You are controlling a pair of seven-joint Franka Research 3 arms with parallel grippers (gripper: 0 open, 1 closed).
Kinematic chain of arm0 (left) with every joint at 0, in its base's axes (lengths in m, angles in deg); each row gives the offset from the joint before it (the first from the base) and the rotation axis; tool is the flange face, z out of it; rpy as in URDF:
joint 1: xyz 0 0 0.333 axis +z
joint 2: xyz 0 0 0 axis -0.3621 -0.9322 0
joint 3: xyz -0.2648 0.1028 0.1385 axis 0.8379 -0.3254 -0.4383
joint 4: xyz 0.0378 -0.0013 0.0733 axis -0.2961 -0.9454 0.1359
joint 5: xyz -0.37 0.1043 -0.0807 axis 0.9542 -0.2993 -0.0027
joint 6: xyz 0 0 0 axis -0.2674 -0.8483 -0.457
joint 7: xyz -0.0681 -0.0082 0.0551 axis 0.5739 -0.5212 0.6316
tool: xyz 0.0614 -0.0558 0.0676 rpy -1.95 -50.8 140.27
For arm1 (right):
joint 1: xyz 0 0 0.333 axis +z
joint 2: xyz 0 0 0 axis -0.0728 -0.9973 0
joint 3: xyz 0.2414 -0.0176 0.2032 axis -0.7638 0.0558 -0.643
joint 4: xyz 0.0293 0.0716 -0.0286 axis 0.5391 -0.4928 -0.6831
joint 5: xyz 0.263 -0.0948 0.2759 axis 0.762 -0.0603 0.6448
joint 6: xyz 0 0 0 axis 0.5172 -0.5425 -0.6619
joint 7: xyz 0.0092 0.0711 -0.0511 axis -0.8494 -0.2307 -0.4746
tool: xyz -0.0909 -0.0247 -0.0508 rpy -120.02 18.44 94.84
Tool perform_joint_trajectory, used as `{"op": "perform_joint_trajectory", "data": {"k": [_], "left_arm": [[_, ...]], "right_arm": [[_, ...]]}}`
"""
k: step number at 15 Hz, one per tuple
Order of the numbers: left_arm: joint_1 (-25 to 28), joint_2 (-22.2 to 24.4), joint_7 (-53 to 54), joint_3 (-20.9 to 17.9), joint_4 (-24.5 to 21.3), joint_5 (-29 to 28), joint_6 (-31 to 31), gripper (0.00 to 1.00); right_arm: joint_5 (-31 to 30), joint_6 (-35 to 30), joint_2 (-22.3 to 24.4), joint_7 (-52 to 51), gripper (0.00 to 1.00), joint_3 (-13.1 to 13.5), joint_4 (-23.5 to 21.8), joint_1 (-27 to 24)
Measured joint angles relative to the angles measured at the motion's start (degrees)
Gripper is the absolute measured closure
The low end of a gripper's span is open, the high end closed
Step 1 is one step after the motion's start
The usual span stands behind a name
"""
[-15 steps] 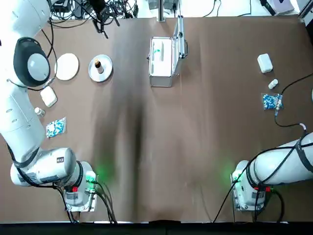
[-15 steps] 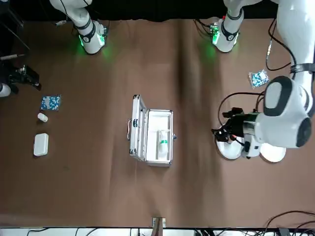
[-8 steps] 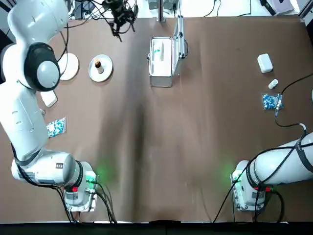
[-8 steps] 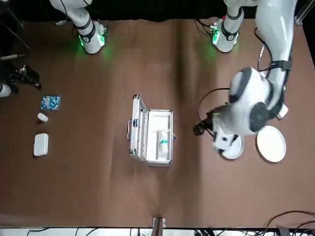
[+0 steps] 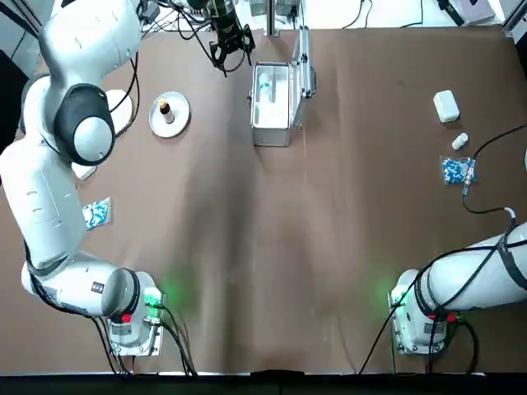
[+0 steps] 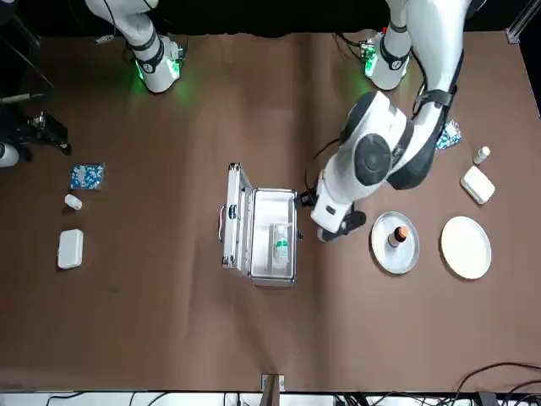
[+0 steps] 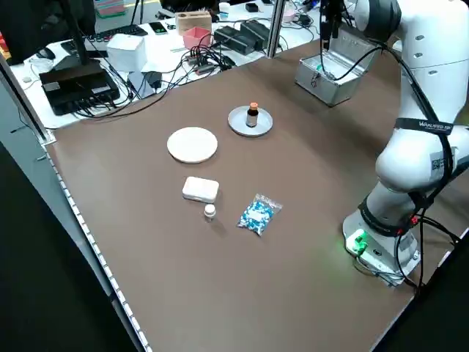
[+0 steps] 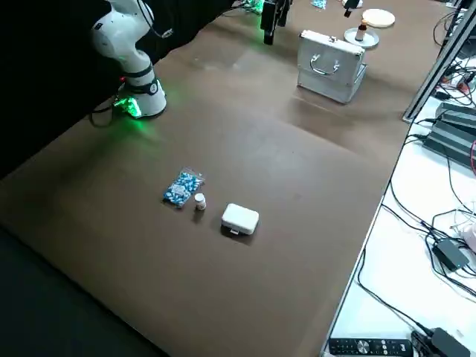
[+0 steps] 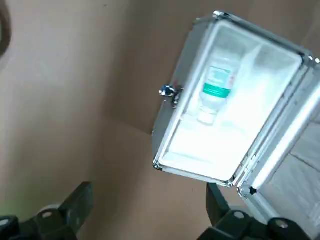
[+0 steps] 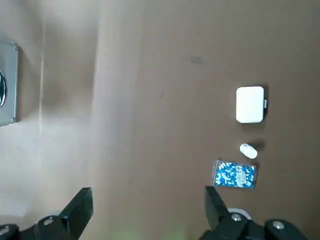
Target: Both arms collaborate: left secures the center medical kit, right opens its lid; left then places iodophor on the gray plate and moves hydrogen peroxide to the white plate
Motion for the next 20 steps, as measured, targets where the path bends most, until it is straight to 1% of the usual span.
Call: {"op": "perform_joint_trajectory", "data": {"k": [3, 7, 8, 9, 10, 14, 15, 17, 19, 20], "left_arm": [[-0.8, -1.9, 4.1, 0.0, -0.4, -1.6, 4.8, 0.00], [-3.6, -5.5, 5.7, -0.1, -0.5, -8.2, 9.4, 0.00], [-4.3, -6.2, 5.7, -0.1, -0.5, -8.9, 11.0, 0.00], [-4.9, -7.2, 5.8, -0.2, -0.5, -9.5, 14.2, 0.01], [-5.2, -7.6, 6.0, -0.3, -0.5, -9.5, 15.5, 0.01], [-6.8, -8.5, 6.3, -1.8, -0.5, -10.6, 17.7, 0.06], [-7.5, -8.6, 6.3, -2.4, -0.5, -11.2, 18.0, 0.13], [-9.3, -8.7, 6.3, -3.8, -0.5, -11.7, 18.3, 0.17], [-10.8, -8.7, 6.3, -4.9, -0.5, -11.7, 18.4, 0.35], [-11.2, -8.8, 6.3, -5.1, -0.5, -11.7, 18.4, 0.36]], "right_arm": [[0.0, 0.0, 0.0, 0.0, 0.01, 0.0, 0.0, 0.0], [0.0, 0.0, 0.0, 0.0, 0.01, 0.0, 0.0, 0.0], [0.0, 0.0, 0.0, 0.0, 0.01, 0.0, 0.0, 0.0], [0.0, 0.0, 0.0, 0.1, 0.01, 0.0, 0.0, 0.0], [0.0, 0.0, 0.0, 0.1, 0.01, 0.0, 0.0, 0.0], [0.0, 0.0, 0.0, 0.1, 0.01, 0.0, -0.1, 0.0], [0.0, 0.0, 0.0, 0.1, 0.01, 0.0, -0.1, 0.0], [0.0, 0.0, 0.0, 0.1, 0.01, 0.0, -0.1, 0.0], [0.0, 0.0, 0.0, 0.1, 0.01, 0.0, -0.1, 0.0], [0.0, 0.0, 0.0, 0.1, 0.01, 0.0, -0.1, 0.0]]}}
